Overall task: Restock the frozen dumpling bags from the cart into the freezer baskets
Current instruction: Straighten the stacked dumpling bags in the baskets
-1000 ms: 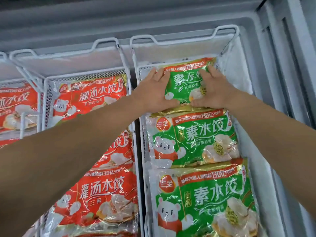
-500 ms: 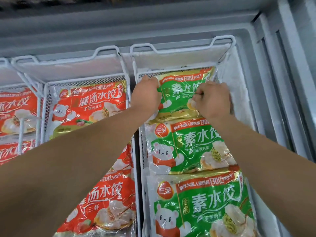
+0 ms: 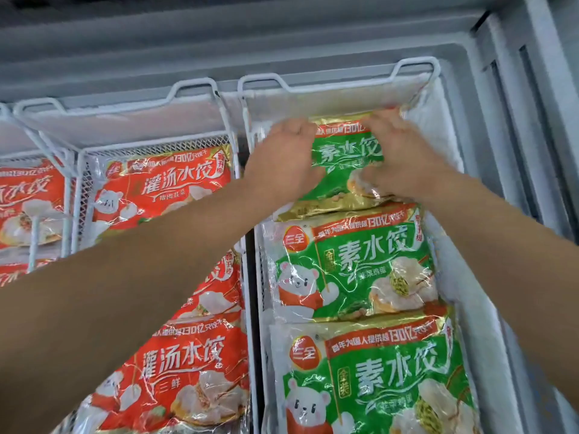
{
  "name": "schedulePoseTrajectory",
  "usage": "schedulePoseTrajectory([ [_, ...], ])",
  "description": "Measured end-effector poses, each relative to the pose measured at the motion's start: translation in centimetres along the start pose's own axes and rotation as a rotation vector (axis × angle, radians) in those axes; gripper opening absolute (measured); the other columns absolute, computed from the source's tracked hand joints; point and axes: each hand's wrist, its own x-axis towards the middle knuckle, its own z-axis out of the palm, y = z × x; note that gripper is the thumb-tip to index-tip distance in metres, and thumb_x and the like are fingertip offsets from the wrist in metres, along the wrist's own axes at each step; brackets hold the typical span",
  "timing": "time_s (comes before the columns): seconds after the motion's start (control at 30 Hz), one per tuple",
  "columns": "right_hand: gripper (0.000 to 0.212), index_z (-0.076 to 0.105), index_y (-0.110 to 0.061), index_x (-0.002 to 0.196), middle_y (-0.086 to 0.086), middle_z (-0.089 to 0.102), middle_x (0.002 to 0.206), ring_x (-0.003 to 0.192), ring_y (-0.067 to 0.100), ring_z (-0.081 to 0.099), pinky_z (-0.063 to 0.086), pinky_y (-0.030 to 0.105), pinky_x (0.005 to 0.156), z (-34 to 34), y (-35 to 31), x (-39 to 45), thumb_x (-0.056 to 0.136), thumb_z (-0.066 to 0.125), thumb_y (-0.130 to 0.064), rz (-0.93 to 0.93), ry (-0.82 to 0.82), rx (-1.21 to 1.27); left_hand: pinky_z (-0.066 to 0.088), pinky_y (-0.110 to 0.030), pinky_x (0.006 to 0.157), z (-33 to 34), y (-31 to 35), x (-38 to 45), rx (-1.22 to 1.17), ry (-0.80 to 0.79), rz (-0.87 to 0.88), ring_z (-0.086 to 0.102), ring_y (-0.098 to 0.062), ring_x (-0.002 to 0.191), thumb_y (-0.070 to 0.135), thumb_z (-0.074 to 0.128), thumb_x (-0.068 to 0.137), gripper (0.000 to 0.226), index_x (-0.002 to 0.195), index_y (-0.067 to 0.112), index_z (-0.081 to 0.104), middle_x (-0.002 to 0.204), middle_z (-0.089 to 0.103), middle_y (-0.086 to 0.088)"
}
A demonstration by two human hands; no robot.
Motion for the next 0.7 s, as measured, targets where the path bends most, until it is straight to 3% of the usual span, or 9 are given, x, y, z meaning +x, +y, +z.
schedulePoseTrajectory([
  [0.07, 0.109, 0.012, -0.014, 0.158, 0.007, 0.009, 0.165, 0.151, 0.031, 0.009, 0.015, 0.042, 0.124, 0.4, 0.4, 0.9, 0.076, 0.083, -0.026, -0.019, -0.169, -0.083, 0.021, -0.048, 0.122, 1.3, -0.2, 0.5, 0.057, -0.186, 0.051, 0.011, -0.034, 0.152, 0.06, 0.063, 0.085, 0.103, 0.158, 0.007, 0.012, 0.166, 0.009, -0.013],
  [0.17, 0.129, -0.007, -0.023, 0.158, 0.002, -0.01, 0.166, 0.153, 0.03, -0.004, 0.009, 0.047, 0.124, 0.6, 0.8, 1.8, 0.071, 0.087, -0.036, 0.068, -0.281, -0.116, 0.01, -0.05, 0.124, 1.9, -1.6, 1.5, 0.089, -0.31, 0.024, -0.011, -0.029, 0.153, 0.078, 0.059, 0.076, 0.127, 0.157, 0.013, -0.014, 0.165, -0.02, -0.011],
  [0.27, 0.134, -0.013, -0.023, 0.158, -0.002, -0.016, 0.166, 0.153, 0.027, -0.008, 0.005, 0.047, 0.124, 0.8, 0.8, 1.7, 0.069, 0.086, -0.044, 0.095, -0.353, -0.143, 0.006, -0.051, 0.125, 1.4, -2.6, 1.8, 0.152, -0.375, 0.069, -0.015, -0.027, 0.153, 0.084, 0.057, 0.072, 0.133, 0.156, 0.012, -0.018, 0.164, -0.024, -0.011],
  [0.4, 0.129, -0.008, -0.015, 0.158, 0.002, -0.012, 0.166, 0.153, 0.027, -0.006, 0.006, 0.043, 0.124, 1.3, 0.8, 0.7, 0.072, 0.083, -0.049, 0.11, -0.272, -0.151, 0.007, -0.05, 0.125, 0.9, -2.3, 1.3, 0.125, -0.326, 0.045, -0.012, -0.029, 0.153, 0.078, 0.061, 0.074, 0.13, 0.157, 0.008, -0.011, 0.166, -0.016, -0.012],
  [0.53, 0.111, 0.003, -0.013, 0.159, 0.005, 0.0, 0.167, 0.154, 0.026, 0.001, 0.017, 0.05, 0.123, 2.1, 1.2, -0.7, 0.082, 0.075, -0.048, 0.103, -0.157, -0.166, 0.007, -0.047, 0.125, 2.1, -1.0, -1.6, 0.074, -0.212, 0.064, -0.008, -0.032, 0.153, 0.07, 0.049, 0.087, 0.107, 0.159, 0.009, -0.002, 0.167, -0.009, -0.011],
  [0.63, 0.095, 0.005, -0.015, 0.159, 0.0, -0.003, 0.167, 0.154, 0.025, -0.003, 0.019, 0.061, 0.119, 2.6, 0.7, -1.5, 0.091, 0.065, -0.045, 0.155, -0.158, -0.173, 0.004, -0.05, 0.124, 3.4, -1.0, -2.7, 0.099, -0.241, 0.028, -0.016, -0.029, 0.152, 0.072, 0.036, 0.091, 0.1, 0.158, 0.016, -0.012, 0.165, -0.019, -0.006],
  [0.7, 0.093, 0.003, -0.015, 0.159, 0.0, -0.005, 0.167, 0.154, 0.025, -0.005, 0.016, 0.061, 0.119, 2.5, 0.5, -1.7, 0.093, 0.063, -0.043, 0.174, -0.186, -0.174, 0.002, -0.052, 0.124, 3.4, -0.9, -2.6, 0.116, -0.276, 0.006, -0.018, -0.028, 0.152, 0.075, 0.032, 0.091, 0.1, 0.157, 0.018, -0.016, 0.164, -0.024, -0.004],
])
